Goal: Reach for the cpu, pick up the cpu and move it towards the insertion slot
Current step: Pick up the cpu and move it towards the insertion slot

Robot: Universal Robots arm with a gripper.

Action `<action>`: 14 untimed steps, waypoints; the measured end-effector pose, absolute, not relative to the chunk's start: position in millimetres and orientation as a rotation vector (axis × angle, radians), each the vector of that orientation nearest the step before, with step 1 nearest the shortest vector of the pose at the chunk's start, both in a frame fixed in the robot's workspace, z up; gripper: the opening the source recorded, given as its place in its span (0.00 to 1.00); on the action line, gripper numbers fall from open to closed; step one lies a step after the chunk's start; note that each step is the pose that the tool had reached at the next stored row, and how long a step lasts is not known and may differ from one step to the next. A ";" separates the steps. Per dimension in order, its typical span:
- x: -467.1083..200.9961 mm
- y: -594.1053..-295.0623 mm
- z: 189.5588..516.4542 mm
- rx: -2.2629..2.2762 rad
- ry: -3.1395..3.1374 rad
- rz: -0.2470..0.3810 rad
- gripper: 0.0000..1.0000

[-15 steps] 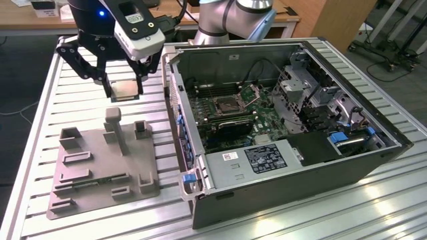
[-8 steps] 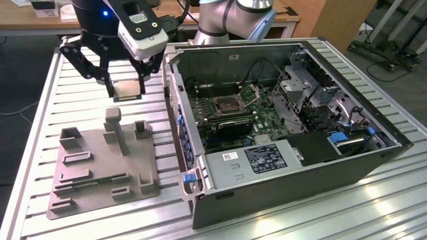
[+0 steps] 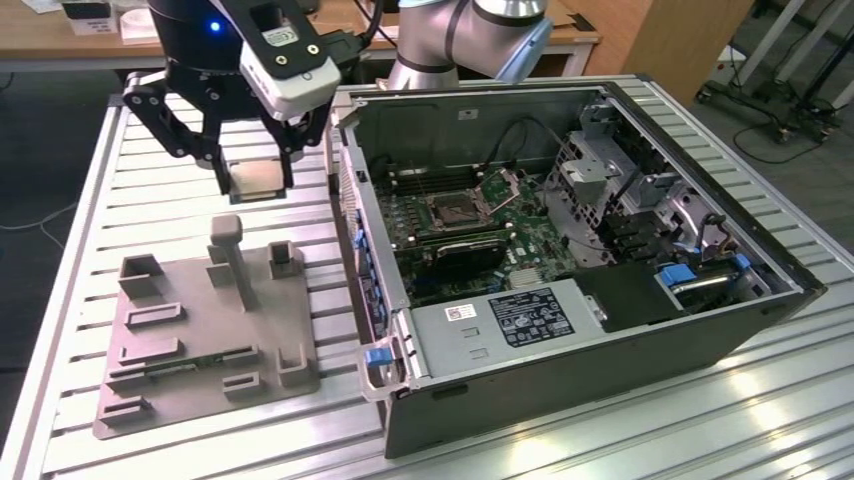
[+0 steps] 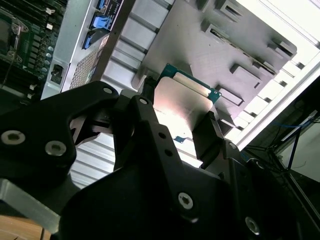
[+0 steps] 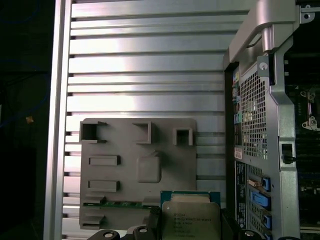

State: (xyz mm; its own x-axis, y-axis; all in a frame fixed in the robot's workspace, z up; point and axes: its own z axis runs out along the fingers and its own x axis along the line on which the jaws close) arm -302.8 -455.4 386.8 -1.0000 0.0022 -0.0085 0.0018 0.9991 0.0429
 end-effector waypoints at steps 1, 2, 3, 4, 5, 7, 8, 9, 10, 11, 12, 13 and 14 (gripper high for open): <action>-302.4 -455.4 386.8 0.003 3.132 0.067 0.54; -301.8 -455.4 386.8 0.003 3.132 0.067 0.54; -301.7 -455.4 386.8 0.003 3.132 0.067 0.54; -301.5 -455.4 386.8 0.003 3.132 0.067 0.54; -301.3 -455.4 386.8 0.003 3.132 0.067 0.54; -300.7 -455.4 386.8 0.003 3.132 0.067 0.54; -300.2 -455.4 386.8 0.003 3.132 0.067 0.54; -299.8 -455.4 386.8 0.003 3.132 0.067 0.54; -299.3 -455.4 386.8 0.003 3.132 0.067 0.54; -298.7 -455.4 386.8 0.003 3.132 0.067 0.54; -298.1 -455.4 386.8 0.003 3.132 0.067 0.54; -297.3 -455.4 386.8 0.003 3.132 0.067 0.54; -296.6 -455.4 386.8 0.003 3.132 0.067 0.54</action>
State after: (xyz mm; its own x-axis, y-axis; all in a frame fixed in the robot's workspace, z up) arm -296.6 -455.4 386.8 -1.0000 0.0021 -0.0086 0.0017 0.9991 0.0429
